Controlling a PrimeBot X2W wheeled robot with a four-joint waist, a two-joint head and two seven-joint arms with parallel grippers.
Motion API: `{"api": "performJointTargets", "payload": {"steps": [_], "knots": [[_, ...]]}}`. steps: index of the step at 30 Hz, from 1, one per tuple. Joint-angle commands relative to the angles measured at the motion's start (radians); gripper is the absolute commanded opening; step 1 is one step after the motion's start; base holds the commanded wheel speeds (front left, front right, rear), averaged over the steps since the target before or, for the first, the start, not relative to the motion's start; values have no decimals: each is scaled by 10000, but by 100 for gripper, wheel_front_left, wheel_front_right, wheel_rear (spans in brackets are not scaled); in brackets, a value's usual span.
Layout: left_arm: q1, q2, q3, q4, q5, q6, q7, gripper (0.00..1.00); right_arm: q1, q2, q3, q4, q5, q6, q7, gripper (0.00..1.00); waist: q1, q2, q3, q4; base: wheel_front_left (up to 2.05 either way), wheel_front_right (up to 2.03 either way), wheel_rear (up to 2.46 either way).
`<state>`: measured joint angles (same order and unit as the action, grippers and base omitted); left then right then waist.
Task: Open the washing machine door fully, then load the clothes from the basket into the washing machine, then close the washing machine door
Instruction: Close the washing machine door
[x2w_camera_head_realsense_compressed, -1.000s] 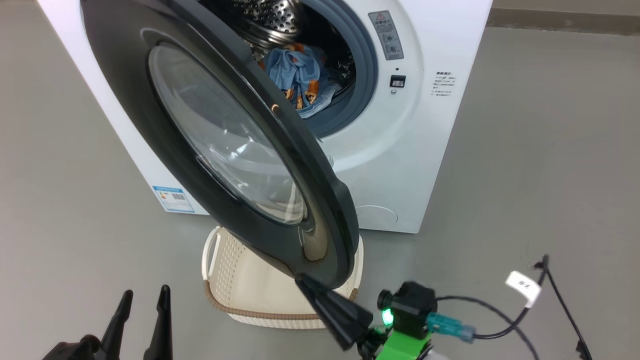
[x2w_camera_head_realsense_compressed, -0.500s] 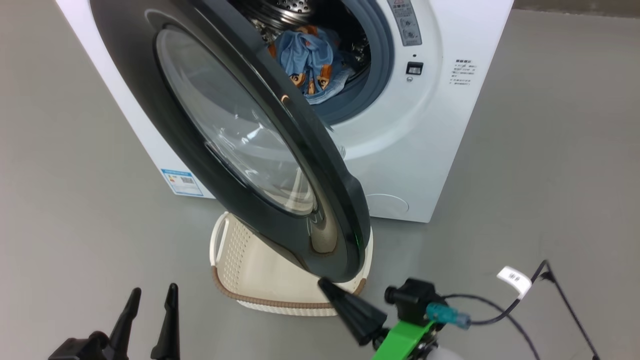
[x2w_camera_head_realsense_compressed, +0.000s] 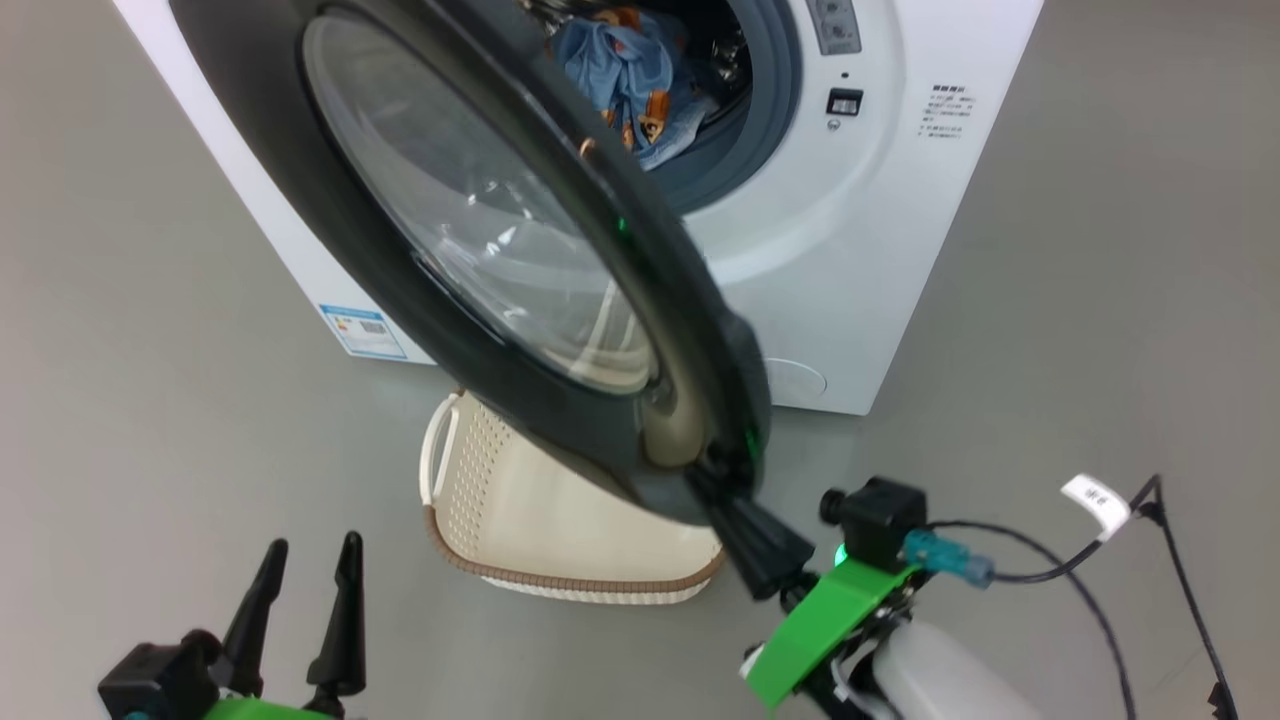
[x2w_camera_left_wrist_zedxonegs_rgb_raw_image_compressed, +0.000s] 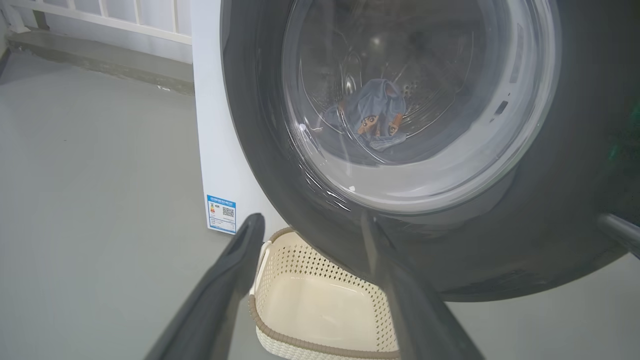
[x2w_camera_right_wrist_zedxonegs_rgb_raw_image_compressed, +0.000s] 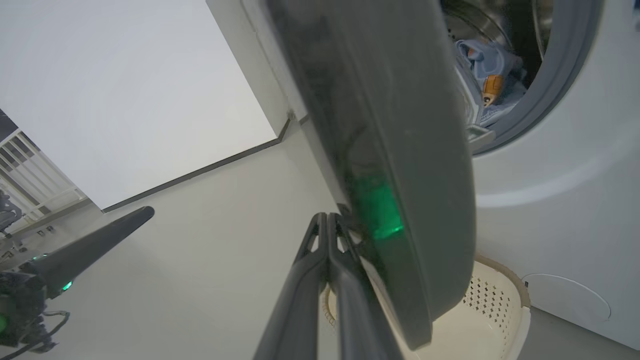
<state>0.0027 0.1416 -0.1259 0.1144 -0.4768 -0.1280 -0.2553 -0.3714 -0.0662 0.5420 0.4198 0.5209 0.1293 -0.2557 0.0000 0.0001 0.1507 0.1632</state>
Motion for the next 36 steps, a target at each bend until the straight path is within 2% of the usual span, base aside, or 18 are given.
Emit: {"api": "performJointTargets", "payload": {"steps": [1, 13, 21, 36], "knots": [[-395, 139, 317, -261, -81, -27, -65, 100, -383, 153, 7, -290, -119, 14, -61, 0, 0, -1, 76, 13, 0, 0, 0], [-987, 80, 82, -343, -130, -27, -65, 100, -1728, 5, -1480, -177, -607, 14, -61, 0, 0, -1, 775, 195, 0, 0, 0], [-1459, 68, -166, -407, -175, -27, -65, 100, -2859, -326, -2230, 262, -707, 14, -61, 0, 0, -1, 1211, 505, 0, 0, 0], [-2193, -45, -898, -450, -299, -27, -65, 100, -4706, -526, -3889, 1414, -438, 14, -61, 0, 0, -1, 2025, 1166, 0, 0, 0]]}}
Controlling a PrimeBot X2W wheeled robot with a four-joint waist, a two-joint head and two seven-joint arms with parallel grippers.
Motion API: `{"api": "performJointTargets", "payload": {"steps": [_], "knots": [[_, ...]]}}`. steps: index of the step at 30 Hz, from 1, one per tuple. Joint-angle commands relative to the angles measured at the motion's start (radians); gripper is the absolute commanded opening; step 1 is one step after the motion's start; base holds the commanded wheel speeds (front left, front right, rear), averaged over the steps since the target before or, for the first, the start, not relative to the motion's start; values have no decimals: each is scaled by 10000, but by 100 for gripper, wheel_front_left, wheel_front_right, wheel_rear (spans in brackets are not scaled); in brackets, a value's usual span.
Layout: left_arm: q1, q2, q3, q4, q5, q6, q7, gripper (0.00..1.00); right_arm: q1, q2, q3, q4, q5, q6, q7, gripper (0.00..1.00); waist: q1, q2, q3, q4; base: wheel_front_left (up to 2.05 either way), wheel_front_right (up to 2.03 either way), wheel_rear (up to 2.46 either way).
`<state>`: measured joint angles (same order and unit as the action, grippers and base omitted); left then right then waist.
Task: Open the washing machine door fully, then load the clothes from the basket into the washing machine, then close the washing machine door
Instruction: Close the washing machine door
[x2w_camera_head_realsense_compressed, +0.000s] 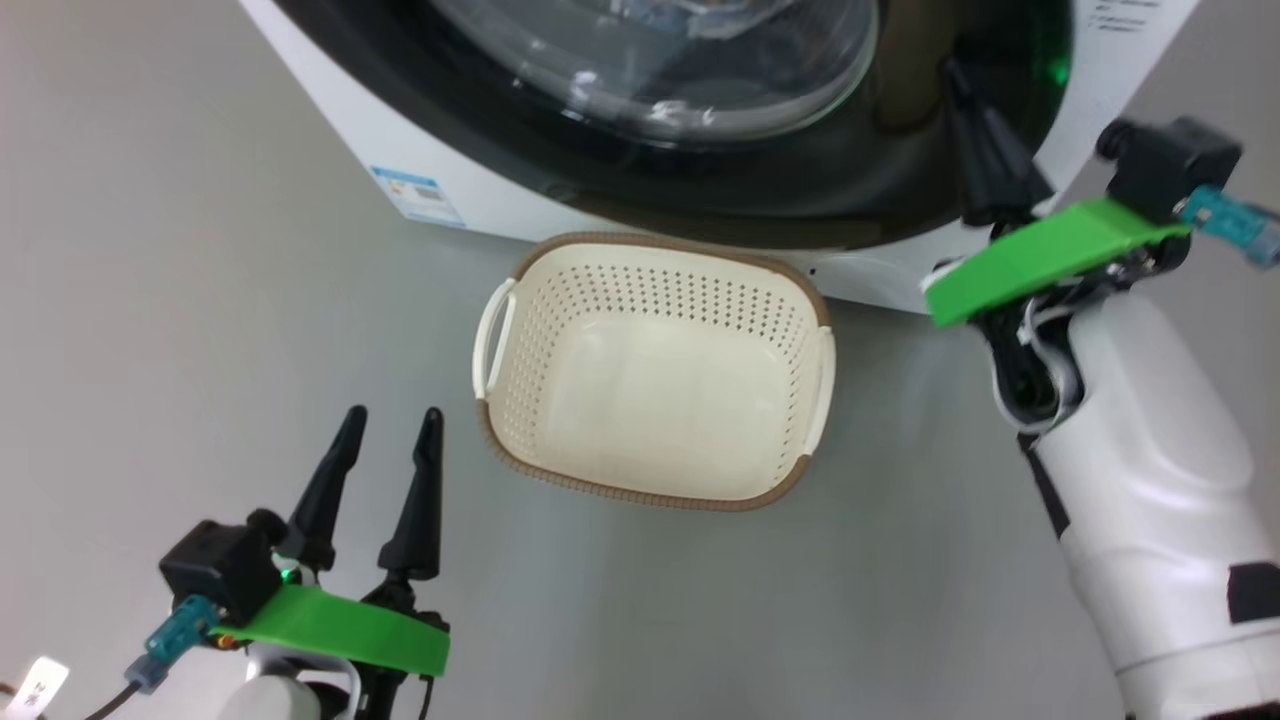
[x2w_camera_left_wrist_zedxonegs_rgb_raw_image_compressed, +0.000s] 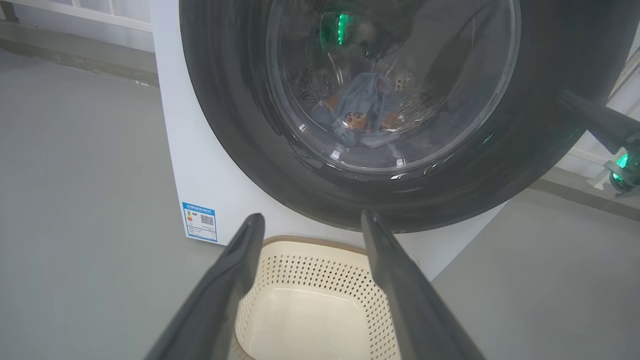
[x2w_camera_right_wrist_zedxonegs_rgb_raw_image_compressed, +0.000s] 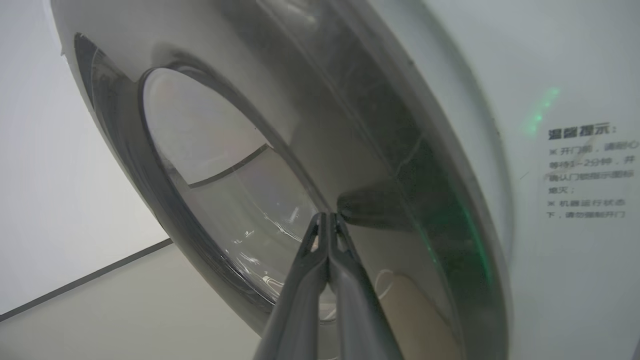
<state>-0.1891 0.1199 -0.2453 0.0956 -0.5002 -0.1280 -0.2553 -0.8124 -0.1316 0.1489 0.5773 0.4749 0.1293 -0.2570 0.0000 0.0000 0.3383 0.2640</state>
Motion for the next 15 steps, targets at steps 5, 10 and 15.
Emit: {"api": "performJointTargets", "payload": {"steps": [5, 10, 15], "knots": [[-427, 154, 128, -266, -103, -27, -65, 100, -796, 71, -302, 155, -107, 14, -48, 0, 0, 0, 335, 335, 0, 0, 0], [-522, 131, 68, -279, -119, -27, -65, 100, -1133, 129, -876, 229, -167, 14, -48, 0, 0, 0, 454, 428, 0, 0, 0], [-616, 110, 35, -302, -130, -27, -65, 100, -1468, 154, -1203, 269, -191, 14, -48, 0, 0, 0, 587, 486, 0, 0, 0]]}}
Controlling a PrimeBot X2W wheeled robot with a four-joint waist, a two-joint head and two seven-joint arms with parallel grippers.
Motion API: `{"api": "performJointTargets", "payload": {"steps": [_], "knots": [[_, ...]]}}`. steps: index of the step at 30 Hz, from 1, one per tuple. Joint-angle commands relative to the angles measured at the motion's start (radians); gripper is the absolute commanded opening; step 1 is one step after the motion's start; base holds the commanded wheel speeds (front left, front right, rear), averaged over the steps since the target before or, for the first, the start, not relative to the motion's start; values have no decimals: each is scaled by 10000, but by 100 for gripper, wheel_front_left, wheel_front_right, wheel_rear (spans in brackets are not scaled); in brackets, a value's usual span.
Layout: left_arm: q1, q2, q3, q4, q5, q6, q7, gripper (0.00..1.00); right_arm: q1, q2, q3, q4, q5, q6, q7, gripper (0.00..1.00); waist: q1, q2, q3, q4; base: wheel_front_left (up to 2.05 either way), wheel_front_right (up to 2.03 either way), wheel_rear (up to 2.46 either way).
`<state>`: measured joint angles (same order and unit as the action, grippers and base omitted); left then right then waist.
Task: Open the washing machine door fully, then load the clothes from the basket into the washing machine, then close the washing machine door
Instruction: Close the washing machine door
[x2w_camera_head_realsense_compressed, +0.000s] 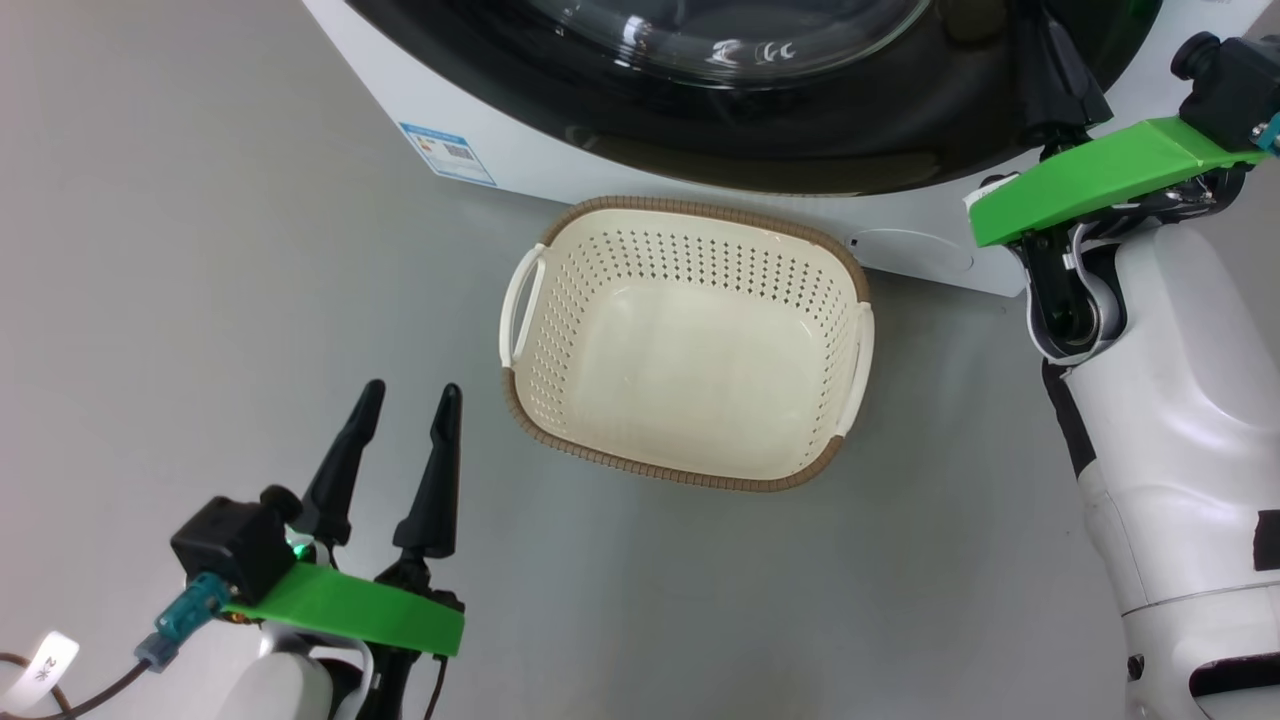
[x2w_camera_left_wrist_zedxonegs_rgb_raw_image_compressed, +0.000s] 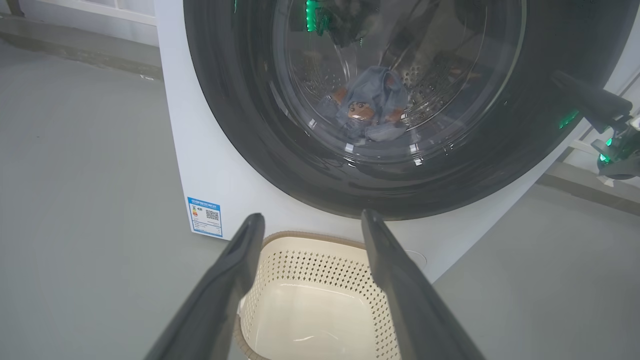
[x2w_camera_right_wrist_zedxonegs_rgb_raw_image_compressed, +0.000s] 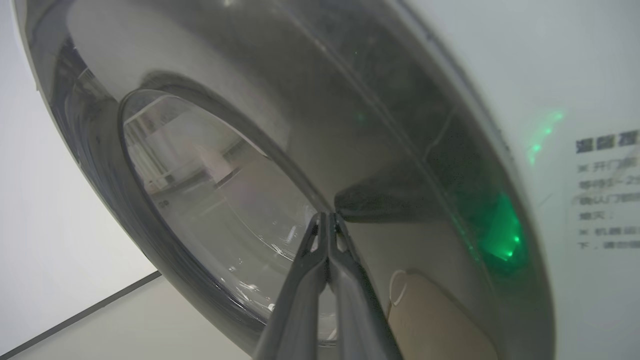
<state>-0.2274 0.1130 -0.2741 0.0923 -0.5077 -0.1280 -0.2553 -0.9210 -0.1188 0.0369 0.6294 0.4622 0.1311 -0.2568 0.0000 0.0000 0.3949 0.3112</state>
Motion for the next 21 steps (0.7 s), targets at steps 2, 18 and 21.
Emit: {"api": "performJointTargets", "payload": {"steps": [2, 18, 21], "knots": [[-262, 180, 323, -273, -57, -27, -65, 100, -438, 43, -23, -259, -138, -4, -49, 0, 0, 0, 54, 8, 0, 0, 0], [101, 404, 725, 211, -26, -27, -65, 100, 1548, 93, 1606, -734, -44, -4, -49, 100, 0, 0, -834, -539, 0, 0, 0], [247, 491, 885, 312, -25, -27, -65, 100, 2038, 68, 1815, -905, -5, -4, -49, 100, 0, 0, -1065, -731, 0, 0, 0]]}}
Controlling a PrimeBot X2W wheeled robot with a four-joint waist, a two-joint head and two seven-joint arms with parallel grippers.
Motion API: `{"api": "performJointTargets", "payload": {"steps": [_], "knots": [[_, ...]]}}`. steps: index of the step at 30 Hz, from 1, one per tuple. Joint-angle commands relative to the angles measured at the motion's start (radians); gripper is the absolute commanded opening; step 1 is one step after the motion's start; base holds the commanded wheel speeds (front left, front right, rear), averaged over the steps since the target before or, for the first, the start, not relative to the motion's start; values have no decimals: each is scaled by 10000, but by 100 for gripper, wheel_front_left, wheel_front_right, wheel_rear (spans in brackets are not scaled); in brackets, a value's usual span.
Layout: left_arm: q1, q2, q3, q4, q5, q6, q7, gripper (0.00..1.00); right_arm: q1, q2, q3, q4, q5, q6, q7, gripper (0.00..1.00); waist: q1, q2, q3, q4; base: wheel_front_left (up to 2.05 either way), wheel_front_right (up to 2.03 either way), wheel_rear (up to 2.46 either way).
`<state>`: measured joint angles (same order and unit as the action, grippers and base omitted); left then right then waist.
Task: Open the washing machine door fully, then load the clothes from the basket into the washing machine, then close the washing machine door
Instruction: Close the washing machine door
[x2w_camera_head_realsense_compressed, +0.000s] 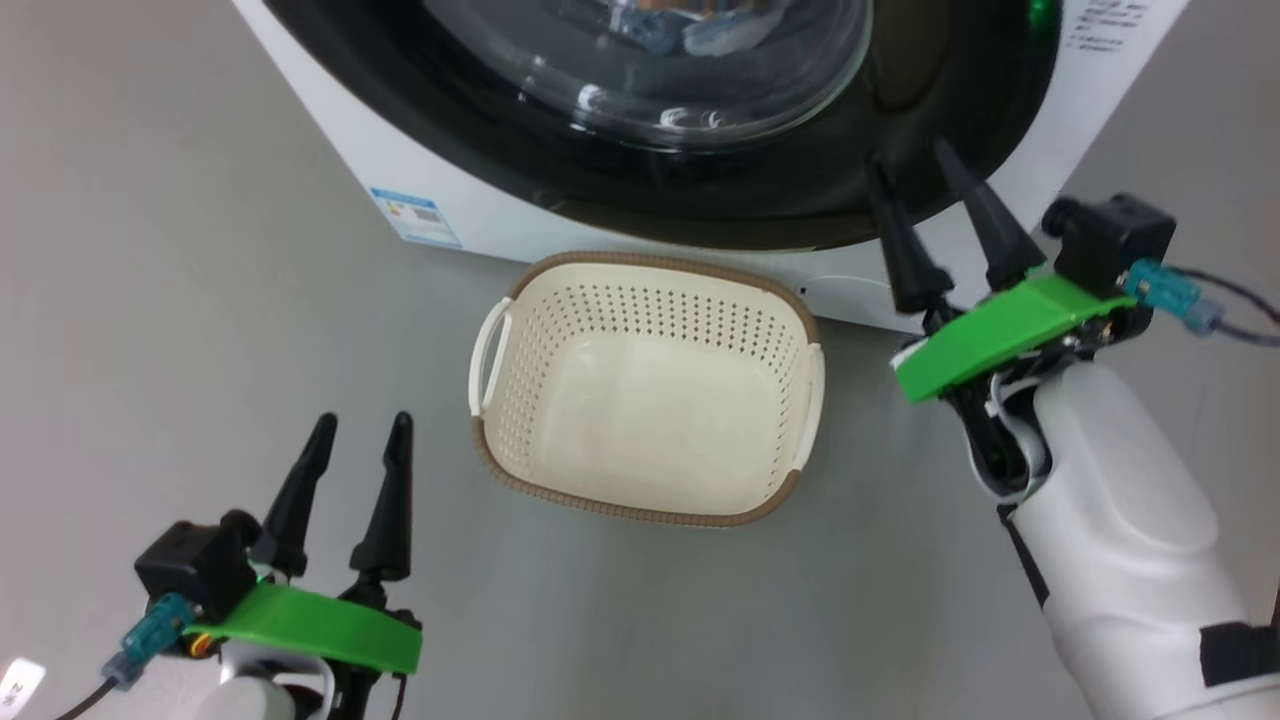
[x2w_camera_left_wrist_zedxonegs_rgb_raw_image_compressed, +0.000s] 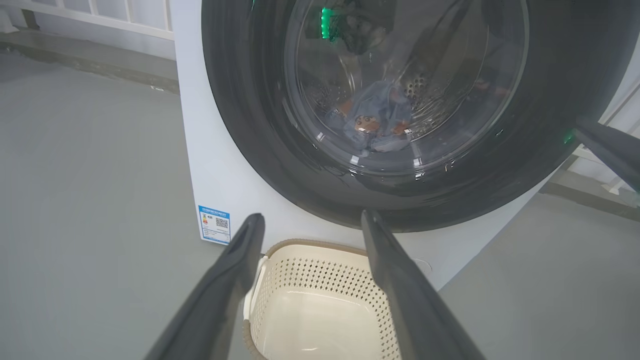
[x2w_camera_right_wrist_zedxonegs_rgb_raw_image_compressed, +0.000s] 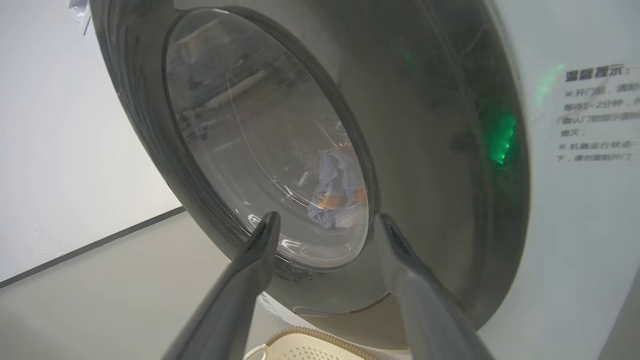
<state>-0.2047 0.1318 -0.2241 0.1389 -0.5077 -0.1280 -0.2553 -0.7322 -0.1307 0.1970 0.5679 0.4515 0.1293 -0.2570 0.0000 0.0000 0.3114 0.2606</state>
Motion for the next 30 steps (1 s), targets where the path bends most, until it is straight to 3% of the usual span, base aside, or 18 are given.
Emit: {"api": "performJointTargets", "payload": {"steps": [1, 30], "knots": [[74, 338, 430, -104, -20, -27, -65, 100, 302, 168, 269, -331, 116, 14, -48, 100, 0, 0, -308, -294, 0, 0, 0], [1022, 1092, 827, 927, -13, -27, -65, 100, 3812, -423, -230, -1009, 213, 14, -48, 100, 0, 0, -1994, -2426, 0, 0, 0]]}}
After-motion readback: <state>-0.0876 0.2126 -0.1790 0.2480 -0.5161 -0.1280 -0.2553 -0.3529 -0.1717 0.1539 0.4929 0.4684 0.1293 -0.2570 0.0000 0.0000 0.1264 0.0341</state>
